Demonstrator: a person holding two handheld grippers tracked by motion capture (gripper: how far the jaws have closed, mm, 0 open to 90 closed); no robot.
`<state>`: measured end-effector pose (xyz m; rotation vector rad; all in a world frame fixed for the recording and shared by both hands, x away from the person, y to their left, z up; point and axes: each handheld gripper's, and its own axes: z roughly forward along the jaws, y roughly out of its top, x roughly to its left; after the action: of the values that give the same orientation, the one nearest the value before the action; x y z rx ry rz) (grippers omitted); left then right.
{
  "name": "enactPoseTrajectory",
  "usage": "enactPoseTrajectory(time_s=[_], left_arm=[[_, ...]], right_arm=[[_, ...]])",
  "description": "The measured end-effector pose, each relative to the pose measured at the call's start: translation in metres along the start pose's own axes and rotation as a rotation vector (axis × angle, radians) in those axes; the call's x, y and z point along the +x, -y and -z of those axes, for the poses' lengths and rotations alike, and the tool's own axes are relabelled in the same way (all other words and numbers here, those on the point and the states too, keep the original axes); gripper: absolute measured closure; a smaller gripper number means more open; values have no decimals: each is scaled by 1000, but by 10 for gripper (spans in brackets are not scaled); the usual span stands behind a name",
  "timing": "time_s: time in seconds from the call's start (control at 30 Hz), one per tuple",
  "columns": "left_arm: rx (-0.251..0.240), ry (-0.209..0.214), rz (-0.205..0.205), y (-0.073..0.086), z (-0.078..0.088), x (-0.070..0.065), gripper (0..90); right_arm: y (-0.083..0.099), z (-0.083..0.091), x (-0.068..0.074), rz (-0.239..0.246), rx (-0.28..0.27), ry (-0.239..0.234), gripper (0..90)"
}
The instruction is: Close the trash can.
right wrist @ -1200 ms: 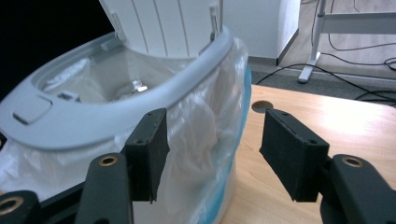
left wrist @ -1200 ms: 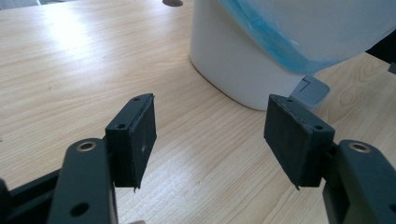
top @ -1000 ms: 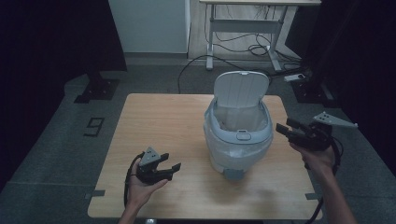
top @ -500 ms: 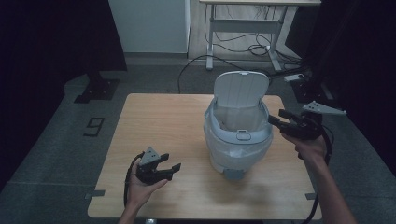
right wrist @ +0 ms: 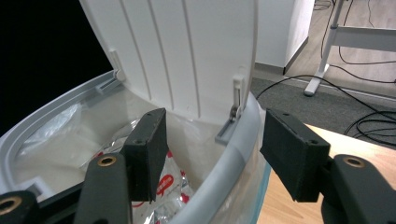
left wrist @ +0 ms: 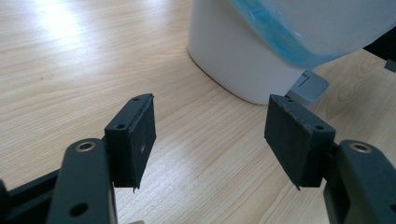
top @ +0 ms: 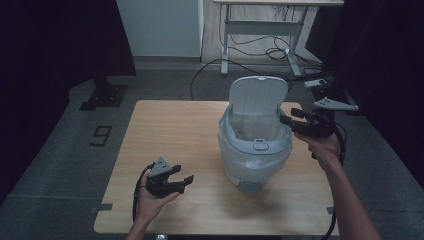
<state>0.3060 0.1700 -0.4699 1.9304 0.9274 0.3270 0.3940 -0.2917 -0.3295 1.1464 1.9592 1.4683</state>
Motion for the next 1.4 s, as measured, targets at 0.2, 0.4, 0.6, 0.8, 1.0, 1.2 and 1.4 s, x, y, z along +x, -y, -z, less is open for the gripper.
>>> enactPoseTrajectory(time_s=[0.2,0.4,0.6,0.8,1.0,1.2,1.4], left_arm=[[1,-2,16,1,2,4,340],[4,-3,28,3,2,7,340],[8,-2,33,3,2,9,340],[8,-2,39,4,2,10,340],[10,1,46,5,3,11,339],[10,3,52,4,3,11,339],[7,5,56,4,4,11,340]], right_arm=[[-10,-8,-4,3,-6,3,400],[-22,-14,-4,19,-12,1,396],[-31,-18,-5,29,-12,3,389],[-37,-21,-8,31,-23,-6,382],[-44,-23,-9,33,-35,-17,376],[-48,-24,-7,38,-52,-33,369],[-58,-23,-3,53,-79,-54,366]])
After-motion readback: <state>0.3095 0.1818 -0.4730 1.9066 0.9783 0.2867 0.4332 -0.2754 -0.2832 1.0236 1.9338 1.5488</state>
